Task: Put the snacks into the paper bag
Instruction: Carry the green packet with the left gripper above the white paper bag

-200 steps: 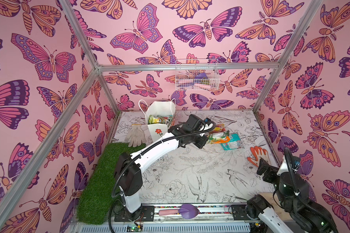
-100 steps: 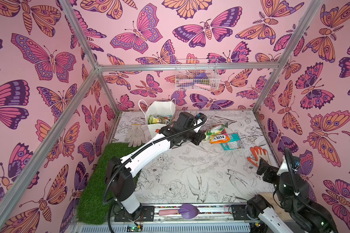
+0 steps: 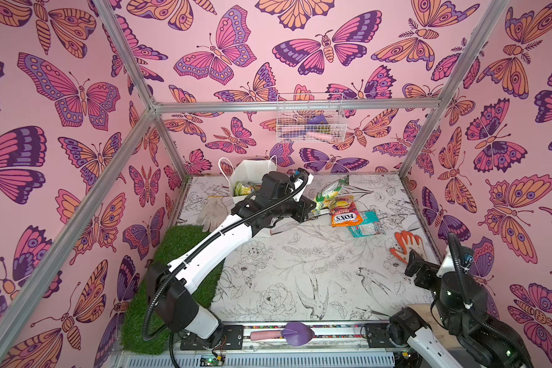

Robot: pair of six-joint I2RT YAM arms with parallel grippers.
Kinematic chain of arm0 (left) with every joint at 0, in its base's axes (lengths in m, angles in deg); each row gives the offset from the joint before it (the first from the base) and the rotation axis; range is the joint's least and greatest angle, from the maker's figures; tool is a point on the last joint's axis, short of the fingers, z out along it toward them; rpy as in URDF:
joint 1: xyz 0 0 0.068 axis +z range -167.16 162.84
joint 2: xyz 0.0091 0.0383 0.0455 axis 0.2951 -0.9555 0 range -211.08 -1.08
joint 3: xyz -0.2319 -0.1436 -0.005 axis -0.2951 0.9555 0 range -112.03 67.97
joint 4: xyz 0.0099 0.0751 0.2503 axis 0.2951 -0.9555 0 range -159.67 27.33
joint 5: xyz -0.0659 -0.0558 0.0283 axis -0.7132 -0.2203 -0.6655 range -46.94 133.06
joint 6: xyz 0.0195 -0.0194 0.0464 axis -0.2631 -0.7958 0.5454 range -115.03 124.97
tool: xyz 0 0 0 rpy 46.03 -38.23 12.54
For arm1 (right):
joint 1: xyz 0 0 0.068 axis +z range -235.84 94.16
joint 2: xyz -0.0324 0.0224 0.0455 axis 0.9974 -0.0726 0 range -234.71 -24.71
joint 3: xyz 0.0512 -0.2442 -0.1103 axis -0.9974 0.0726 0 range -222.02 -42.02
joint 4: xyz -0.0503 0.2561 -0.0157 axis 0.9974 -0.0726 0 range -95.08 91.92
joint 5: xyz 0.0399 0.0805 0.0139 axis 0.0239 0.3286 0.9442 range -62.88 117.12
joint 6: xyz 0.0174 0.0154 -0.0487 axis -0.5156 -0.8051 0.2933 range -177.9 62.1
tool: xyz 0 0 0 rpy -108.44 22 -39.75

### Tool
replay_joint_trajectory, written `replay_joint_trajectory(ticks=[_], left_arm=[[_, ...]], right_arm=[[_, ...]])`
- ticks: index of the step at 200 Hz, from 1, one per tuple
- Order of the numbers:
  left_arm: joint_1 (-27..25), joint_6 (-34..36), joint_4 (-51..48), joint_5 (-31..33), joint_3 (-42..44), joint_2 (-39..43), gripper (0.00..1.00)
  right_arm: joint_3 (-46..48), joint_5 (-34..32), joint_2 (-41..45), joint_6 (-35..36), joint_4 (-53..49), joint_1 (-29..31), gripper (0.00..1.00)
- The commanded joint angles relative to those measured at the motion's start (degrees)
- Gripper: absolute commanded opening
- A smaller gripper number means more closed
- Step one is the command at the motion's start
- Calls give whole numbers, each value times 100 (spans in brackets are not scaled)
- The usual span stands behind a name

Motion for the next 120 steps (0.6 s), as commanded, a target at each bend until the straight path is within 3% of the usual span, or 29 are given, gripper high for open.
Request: replay_joint_trajectory(ticks=[1,120], left_arm=[[115,-91,427,-92,95,311,0],[668,-486,841,-265,456,982,0]], right_arm=[[38,-54,69,40,45,-21,99],[39,-59,65,44,47,-22,99]])
